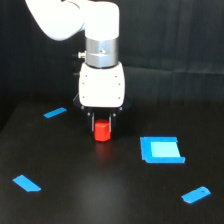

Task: Pick up the red object from the table

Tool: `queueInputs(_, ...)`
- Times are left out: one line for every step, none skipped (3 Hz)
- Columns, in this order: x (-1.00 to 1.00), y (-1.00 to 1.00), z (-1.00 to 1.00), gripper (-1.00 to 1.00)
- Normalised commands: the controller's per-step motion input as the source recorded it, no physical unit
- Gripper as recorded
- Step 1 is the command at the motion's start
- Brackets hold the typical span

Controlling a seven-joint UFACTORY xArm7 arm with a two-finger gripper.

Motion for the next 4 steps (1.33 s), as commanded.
queueInputs(-0.04, -0.27, 1.0, -0.95)
queueInputs(-0.01, -0.24, 0.99, -1.0)
queueInputs(0.07, -0.16, 1.0, -1.0)
queueInputs(0.21, -0.15, 1.0, -1.0)
